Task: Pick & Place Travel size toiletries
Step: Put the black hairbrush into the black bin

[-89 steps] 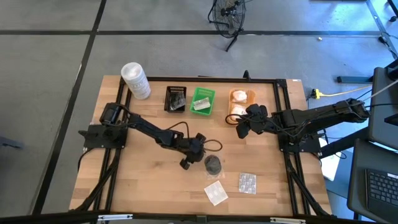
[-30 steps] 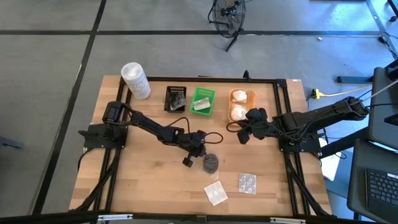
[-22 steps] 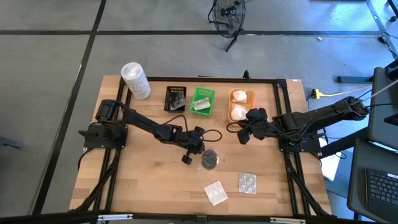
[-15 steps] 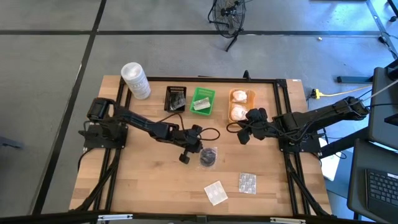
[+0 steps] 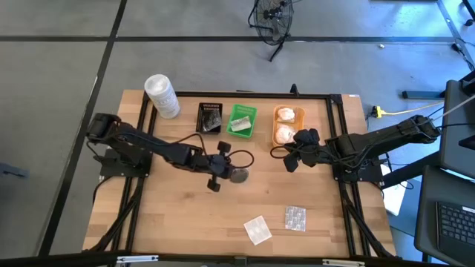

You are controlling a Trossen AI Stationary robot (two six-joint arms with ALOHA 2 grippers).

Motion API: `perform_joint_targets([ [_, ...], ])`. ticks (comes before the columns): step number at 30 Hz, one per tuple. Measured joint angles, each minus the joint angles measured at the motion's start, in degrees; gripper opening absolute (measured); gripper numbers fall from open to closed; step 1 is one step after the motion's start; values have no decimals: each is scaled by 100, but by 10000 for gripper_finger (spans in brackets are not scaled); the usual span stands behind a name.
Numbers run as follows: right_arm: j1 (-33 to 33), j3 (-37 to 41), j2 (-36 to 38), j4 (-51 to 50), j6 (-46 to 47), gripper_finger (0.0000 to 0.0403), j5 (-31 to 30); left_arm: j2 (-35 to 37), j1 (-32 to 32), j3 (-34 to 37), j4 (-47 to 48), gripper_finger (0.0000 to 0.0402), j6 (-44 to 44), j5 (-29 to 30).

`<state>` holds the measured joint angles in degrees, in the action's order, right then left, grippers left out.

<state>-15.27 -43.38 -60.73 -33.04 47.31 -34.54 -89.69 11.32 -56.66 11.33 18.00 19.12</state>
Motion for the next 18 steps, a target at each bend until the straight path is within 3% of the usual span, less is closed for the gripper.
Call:
perform_joint_targets([
  [9,0,0,0,-2,2,31,-17,584,64,-2,972,2,-303,1131],
  [18,0,0,0,-2,9,31,-61,1483,-280,-7,1615,2,-499,1888],
])
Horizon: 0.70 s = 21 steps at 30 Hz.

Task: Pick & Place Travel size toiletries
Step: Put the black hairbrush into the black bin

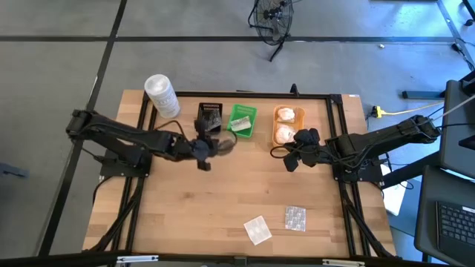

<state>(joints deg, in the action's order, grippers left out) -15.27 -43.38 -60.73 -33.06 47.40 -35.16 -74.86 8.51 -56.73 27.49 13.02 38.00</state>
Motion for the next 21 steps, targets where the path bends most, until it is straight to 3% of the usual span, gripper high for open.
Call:
perform_joint_targets([
  [5,0,0,0,0,40,31,-2,380,-460,0,25,2,57,76],
  [9,0,0,0,1,62,31,-2,579,-987,117,150,2,72,-276],
  [21,0,0,0,2,102,31,-2,957,-2793,947,-1099,2,412,-2039],
])
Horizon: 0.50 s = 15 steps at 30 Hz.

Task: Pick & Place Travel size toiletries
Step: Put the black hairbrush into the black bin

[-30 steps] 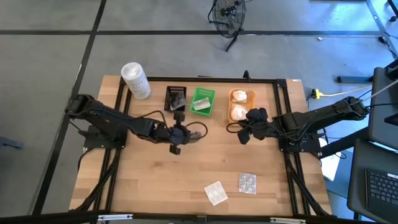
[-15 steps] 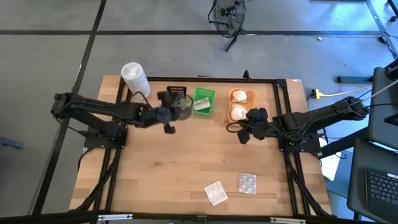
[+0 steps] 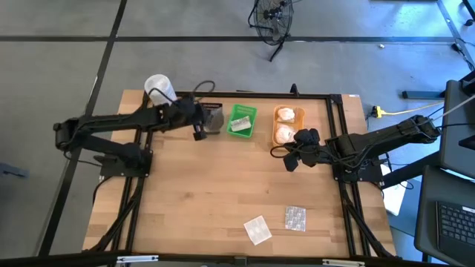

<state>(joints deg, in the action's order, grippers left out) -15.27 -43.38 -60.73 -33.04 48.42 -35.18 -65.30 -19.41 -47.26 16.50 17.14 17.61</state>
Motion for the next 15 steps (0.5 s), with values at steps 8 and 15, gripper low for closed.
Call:
perform_joint_targets([
  [8,0,0,0,0,42,31,0,-22,-804,1,-71,2,-135,-860],
  [15,0,0,0,0,42,31,0,-73,-1279,1,6,2,-330,-1180],
])
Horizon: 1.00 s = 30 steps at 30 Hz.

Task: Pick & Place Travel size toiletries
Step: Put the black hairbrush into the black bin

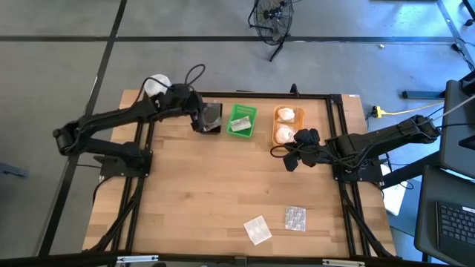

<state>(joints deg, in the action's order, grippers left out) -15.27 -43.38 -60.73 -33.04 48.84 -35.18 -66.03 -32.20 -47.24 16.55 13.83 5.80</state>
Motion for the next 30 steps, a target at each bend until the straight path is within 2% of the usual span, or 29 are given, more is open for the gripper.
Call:
perform_joint_targets([
  [6,0,0,0,0,3,31,-2,-277,-208,0,4,2,-162,-176],
  [15,0,0,0,2,70,31,-4,-724,-497,2,-2,2,-357,-42],
  [26,0,0,0,2,85,31,-4,-1054,-582,2,42,2,81,17],
  [30,1,0,0,2,91,31,-4,-1064,-579,2,40,15,202,31],
])
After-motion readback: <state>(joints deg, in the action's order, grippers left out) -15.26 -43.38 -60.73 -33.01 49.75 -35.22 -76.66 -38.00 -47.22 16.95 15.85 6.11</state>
